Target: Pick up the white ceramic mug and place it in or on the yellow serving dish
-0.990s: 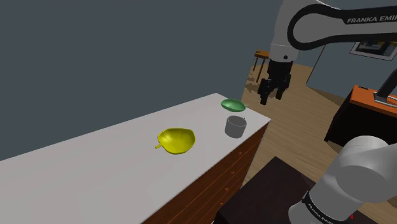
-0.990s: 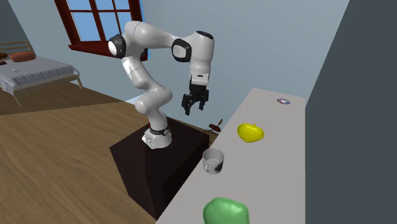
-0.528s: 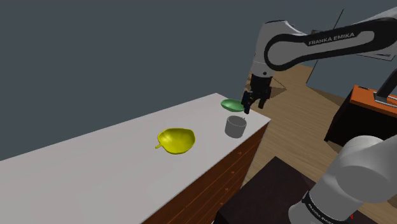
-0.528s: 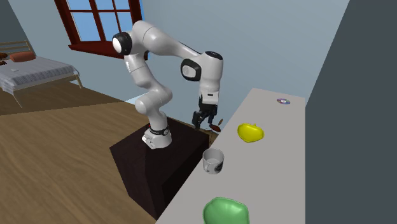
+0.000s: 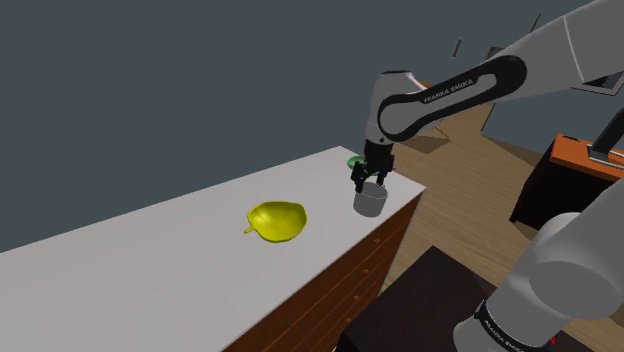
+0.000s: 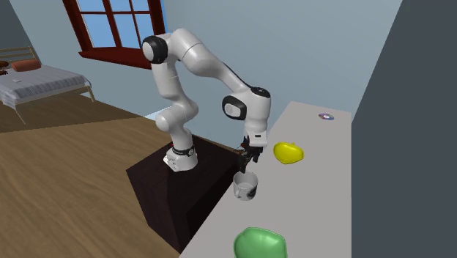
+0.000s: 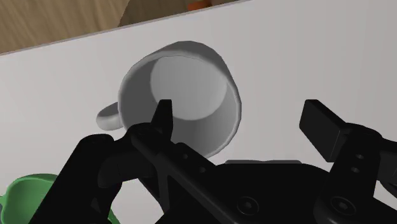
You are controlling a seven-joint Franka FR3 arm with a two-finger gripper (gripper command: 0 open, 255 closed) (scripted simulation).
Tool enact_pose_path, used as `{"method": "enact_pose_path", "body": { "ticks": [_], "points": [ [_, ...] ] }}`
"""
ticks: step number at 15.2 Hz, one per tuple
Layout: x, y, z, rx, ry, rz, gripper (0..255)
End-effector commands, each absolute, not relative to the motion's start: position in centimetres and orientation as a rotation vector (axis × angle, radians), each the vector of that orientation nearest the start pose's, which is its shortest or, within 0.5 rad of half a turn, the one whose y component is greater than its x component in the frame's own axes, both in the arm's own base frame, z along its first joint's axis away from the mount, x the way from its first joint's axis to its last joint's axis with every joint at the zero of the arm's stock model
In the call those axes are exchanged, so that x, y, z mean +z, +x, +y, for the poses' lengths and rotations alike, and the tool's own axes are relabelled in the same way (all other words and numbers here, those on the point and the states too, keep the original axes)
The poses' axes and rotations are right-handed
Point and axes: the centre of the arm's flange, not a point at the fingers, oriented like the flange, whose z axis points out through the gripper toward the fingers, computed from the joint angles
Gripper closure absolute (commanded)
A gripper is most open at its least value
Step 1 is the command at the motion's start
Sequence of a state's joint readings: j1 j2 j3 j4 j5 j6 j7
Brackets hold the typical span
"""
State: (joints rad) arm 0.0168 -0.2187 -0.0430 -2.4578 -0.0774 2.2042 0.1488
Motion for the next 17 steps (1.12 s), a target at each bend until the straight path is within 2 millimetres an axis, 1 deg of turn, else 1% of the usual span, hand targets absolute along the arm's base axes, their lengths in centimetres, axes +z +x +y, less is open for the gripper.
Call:
{"method": "enact_pose_path", "body": {
  "ticks": [1,2,8,9,17],
  "points": [
    [35.8,46.2,-1.3,0.038,-3.182,0.192,0],
    [35.6,46.4,-1.2,0.037,-3.181,0.191,0],
    [32.4,46.3,-1.4,0.037,-3.181,0.191,0],
    [31.6,46.3,-1.4,0.037,-3.181,0.191,0],
    [31.6,46.3,-1.4,0.037,-3.181,0.191,0]
  ]
}}
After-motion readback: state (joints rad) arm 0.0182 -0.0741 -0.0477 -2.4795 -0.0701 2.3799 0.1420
